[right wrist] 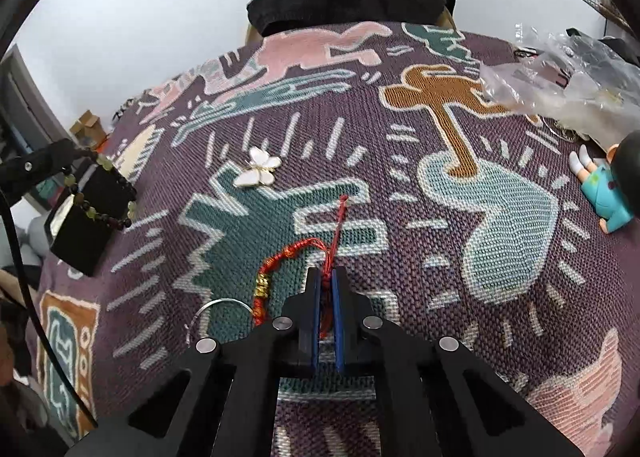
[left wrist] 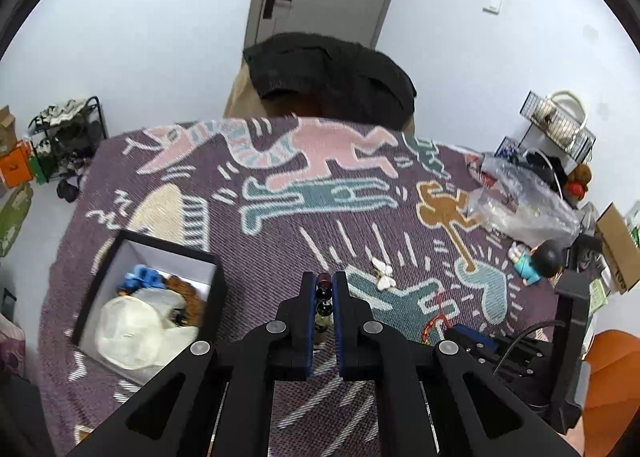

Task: Organize jewelry
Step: 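Lift the bead bracelet with the left gripper while the right lifts the red string, then release the bead bracelet into the box while the right gripper drops the red string inside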

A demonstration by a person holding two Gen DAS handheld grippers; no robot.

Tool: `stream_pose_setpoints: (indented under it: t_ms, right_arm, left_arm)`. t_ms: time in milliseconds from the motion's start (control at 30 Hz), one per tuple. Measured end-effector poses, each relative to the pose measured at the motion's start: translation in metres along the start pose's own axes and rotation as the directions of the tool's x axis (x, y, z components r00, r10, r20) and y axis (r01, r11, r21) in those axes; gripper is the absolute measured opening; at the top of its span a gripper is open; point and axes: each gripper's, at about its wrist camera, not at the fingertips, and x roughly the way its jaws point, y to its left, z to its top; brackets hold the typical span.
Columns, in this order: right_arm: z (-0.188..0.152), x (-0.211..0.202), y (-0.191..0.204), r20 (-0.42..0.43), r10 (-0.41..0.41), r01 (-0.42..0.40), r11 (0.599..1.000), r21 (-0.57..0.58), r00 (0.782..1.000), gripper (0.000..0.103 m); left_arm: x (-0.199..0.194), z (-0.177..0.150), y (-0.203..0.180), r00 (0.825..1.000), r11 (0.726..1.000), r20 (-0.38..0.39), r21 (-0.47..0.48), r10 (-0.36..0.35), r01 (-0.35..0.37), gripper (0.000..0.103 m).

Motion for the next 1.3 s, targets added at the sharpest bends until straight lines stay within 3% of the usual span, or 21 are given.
stream_pose_setpoints:
  t_ms: [300,533,833,967,1067,1133,1200,1300]
  right_arm:
    - [0.009,-0.041,0.012,0.119,0.079,-0.079,0.997,-0.006,0.990,0.007]
    - [0.014,-0.057,0.023,0.165,0.124,-0.123,0.992,-0.015,0.979,0.007]
    - [0.018,-0.066,0.046,0.179,0.168,-0.161,0.986,-0.053,0.969,0.007]
    - [0.020,-0.064,0.058,0.170,0.184,-0.174,0.982,-0.071,0.968,0.007]
    - [0.022,-0.063,0.074,0.165,0.204,-0.190,0.977,-0.096,0.965,0.007]
    - [0.024,-0.064,0.089,0.163,0.226,-0.208,0.970,-0.124,0.960,0.007]
    - [0.027,-0.065,0.101,0.163,0.248,-0.226,0.963,-0.145,0.955,0.007]
    - [0.035,-0.065,0.119,0.164,0.280,-0.253,0.953,-0.165,0.946,0.007]
  left_arm:
    - [-0.032,0.010,0.028,0.998,0.999,0.061,-0.033,0.027,-0.025,0.008]
    - [-0.043,0.010,0.054,0.996,0.997,0.076,-0.063,0.052,-0.047,0.008]
    - [-0.043,0.000,0.081,0.995,0.993,0.060,-0.092,0.080,-0.075,0.008]
    - [-0.036,-0.003,0.091,0.996,0.993,0.006,-0.085,0.085,-0.084,0.009]
    - [-0.032,-0.008,0.103,0.997,0.990,-0.027,-0.119,0.074,-0.076,0.024]
    - [-0.036,-0.012,0.111,0.997,0.986,-0.009,-0.148,0.078,-0.078,0.058]
    - [-0.043,-0.015,0.115,0.995,0.984,0.026,-0.159,0.092,-0.087,0.067]
    - [-0.050,-0.018,0.123,0.995,0.981,0.037,-0.171,0.097,-0.090,0.067]
